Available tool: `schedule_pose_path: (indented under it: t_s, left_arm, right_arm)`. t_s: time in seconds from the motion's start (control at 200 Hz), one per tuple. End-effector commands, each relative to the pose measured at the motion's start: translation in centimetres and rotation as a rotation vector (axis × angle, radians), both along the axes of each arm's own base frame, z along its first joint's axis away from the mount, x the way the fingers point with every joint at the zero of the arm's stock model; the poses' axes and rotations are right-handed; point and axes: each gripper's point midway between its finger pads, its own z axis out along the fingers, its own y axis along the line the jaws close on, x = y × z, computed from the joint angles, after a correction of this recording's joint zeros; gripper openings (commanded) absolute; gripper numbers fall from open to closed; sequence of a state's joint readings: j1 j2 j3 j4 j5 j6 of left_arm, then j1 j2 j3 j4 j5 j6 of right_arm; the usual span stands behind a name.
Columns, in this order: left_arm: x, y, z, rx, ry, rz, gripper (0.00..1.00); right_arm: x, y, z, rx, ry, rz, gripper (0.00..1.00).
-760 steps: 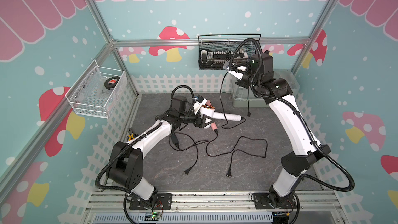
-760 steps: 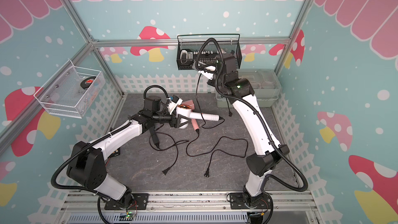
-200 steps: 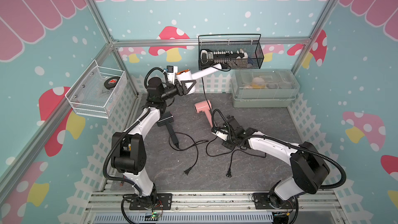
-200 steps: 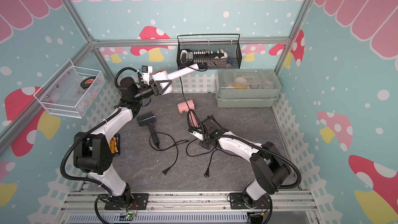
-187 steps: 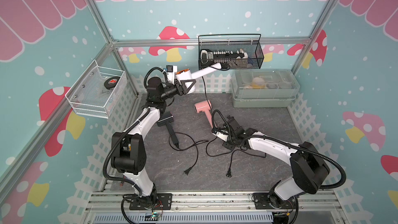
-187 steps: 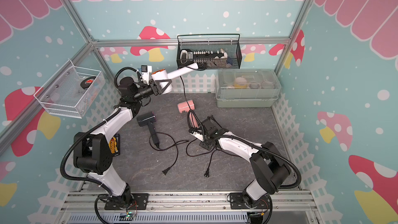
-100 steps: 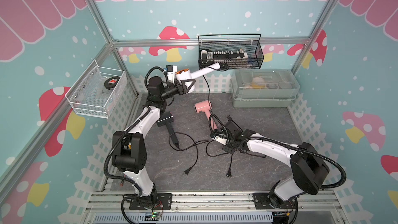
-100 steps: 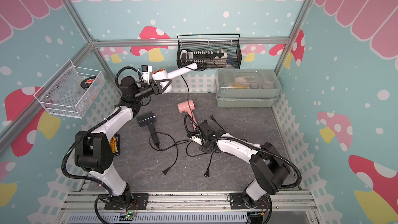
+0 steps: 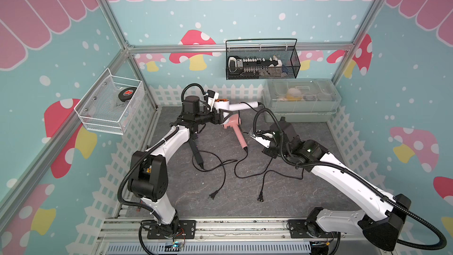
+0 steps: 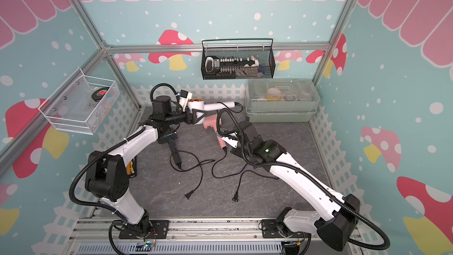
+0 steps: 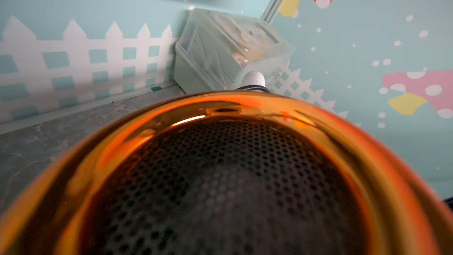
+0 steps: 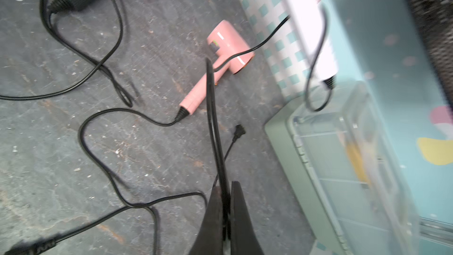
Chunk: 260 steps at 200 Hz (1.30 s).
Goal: Wrap the cord around the hair dryer
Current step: Wrap the power cord around the hair dryer.
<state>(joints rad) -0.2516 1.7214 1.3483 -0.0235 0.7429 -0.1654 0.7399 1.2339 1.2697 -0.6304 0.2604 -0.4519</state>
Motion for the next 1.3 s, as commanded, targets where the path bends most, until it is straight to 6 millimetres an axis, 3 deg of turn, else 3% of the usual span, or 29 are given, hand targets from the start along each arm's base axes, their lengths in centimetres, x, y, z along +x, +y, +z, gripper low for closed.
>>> schedule_pose_path:
  t_s: [0.0,0.38,0.645,0.795,0.966,1.111,1.296]
  left_arm:
    - [-3.3,-1.7,1.1,0.072,-0.078,-0.092,0.00]
    - [-11.2,-6.6,-2.1,0.162,-0.018,-0.324,0.00]
    - [-15.0,-7.1,-2.2,0.150,-0.005,-0.416,0.00]
    - [-17.0,-7.7,-1.0,0.102,-0.013,-0.491,0.00]
    - [-17.7,-7.6,2.4,0.013,-0.062,-0.522,0.00]
    - [-16.5,-6.3,6.4,-0.127,-0.102,-0.498,0.00]
    - [-14.3,-3.8,10.2,-0.285,-0.150,-0.449,0.00]
  right_arm:
    - [1.0,-1.6,2.3,-0.101,-0.087,-0.018,0.00]
    - [6.9,-5.4,9.9,-0.125,-0.257,-0.141,0.00]
    - [12.1,-7.8,11.4,-0.114,-0.266,-0.203,0.00]
    - [15.1,-8.5,9.3,-0.079,-0.204,-0.223,0.00]
    - [17.1,-8.9,4.3,0.012,-0.060,-0.237,0.00]
    - [17.5,-9.1,-0.1,0.107,0.061,-0.253,0.00]
    - [17.0,-8.1,-2.7,0.276,0.142,-0.225,0.00]
